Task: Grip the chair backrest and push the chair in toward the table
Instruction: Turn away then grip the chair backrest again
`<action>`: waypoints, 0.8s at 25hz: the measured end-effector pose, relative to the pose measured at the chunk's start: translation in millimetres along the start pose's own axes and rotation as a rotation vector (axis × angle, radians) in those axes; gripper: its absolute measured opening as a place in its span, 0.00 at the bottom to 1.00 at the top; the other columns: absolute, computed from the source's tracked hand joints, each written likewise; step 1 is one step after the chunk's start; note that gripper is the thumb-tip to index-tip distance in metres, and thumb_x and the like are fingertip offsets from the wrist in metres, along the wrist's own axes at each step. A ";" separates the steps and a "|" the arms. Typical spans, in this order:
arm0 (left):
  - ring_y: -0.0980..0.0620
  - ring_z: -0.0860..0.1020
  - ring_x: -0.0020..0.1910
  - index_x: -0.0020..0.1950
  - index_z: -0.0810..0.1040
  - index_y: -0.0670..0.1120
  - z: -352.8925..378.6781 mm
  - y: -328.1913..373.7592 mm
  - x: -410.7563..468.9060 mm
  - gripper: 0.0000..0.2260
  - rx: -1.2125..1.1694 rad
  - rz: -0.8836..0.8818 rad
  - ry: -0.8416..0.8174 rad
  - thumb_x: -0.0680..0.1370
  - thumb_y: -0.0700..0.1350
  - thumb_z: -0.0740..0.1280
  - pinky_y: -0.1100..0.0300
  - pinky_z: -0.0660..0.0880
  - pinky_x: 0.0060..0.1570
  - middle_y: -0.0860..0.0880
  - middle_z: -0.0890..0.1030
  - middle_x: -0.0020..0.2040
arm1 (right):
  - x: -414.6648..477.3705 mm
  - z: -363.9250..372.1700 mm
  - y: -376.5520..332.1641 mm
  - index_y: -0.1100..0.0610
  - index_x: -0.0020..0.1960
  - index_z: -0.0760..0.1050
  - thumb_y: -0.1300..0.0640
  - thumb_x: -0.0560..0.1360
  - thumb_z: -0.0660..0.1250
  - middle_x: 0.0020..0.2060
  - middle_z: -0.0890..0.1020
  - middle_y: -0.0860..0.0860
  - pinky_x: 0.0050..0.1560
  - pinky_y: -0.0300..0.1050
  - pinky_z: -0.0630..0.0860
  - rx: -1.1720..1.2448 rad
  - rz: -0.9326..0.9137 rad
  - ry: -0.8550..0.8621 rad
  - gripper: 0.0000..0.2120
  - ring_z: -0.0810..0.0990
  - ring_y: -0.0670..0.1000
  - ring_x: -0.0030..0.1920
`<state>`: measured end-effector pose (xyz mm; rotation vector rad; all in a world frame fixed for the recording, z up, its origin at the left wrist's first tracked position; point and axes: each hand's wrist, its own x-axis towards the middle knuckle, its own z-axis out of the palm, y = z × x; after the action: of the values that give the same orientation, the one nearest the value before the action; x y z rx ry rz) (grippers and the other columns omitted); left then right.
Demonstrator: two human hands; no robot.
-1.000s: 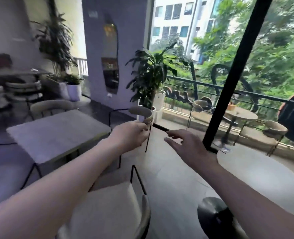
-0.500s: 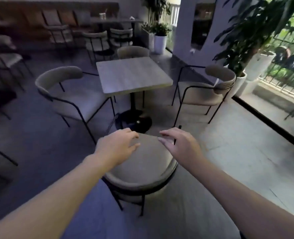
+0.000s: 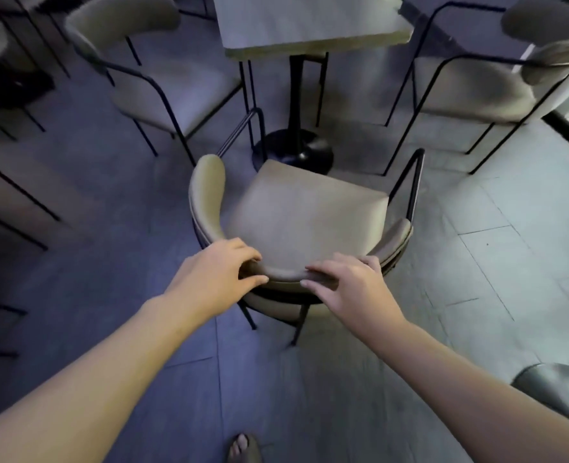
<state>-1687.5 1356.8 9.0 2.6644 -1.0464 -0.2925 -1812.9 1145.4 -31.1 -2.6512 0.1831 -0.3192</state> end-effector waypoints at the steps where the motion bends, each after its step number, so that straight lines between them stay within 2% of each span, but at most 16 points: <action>1: 0.59 0.73 0.58 0.60 0.77 0.59 3.3 -3.7 0.1 0.15 0.001 0.003 0.003 0.76 0.62 0.67 0.52 0.77 0.49 0.61 0.76 0.56 | 1.5 4.2 -1.4 0.45 0.51 0.82 0.40 0.73 0.67 0.45 0.83 0.41 0.54 0.54 0.66 -0.028 -0.002 0.018 0.13 0.80 0.45 0.50; 5: 0.60 0.73 0.56 0.56 0.79 0.59 0.6 -5.8 10.1 0.11 0.065 0.006 0.028 0.76 0.61 0.68 0.54 0.77 0.44 0.61 0.78 0.54 | 10.7 3.8 -1.6 0.44 0.48 0.83 0.41 0.74 0.68 0.45 0.84 0.39 0.51 0.55 0.64 -0.082 -0.019 0.039 0.09 0.80 0.46 0.47; 12: 0.60 0.75 0.53 0.53 0.79 0.58 -3.9 -3.6 39.7 0.10 0.160 0.026 0.038 0.77 0.61 0.65 0.55 0.76 0.40 0.60 0.79 0.51 | 36.8 1.1 9.9 0.43 0.47 0.82 0.40 0.74 0.65 0.44 0.83 0.38 0.50 0.55 0.65 -0.110 0.012 0.051 0.11 0.80 0.44 0.46; 20: 0.58 0.75 0.49 0.47 0.79 0.58 -5.5 -14.1 125.6 0.09 0.140 0.068 0.086 0.76 0.62 0.66 0.57 0.72 0.35 0.59 0.79 0.46 | 103.4 -2.3 50.1 0.44 0.51 0.83 0.42 0.76 0.66 0.48 0.84 0.39 0.57 0.58 0.65 -0.090 0.073 0.077 0.10 0.80 0.43 0.50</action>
<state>-1586.6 1281.2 -1.5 2.7289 -1.1667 -0.0938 -1717.5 1081.2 -32.2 -2.7145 0.3253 -0.3986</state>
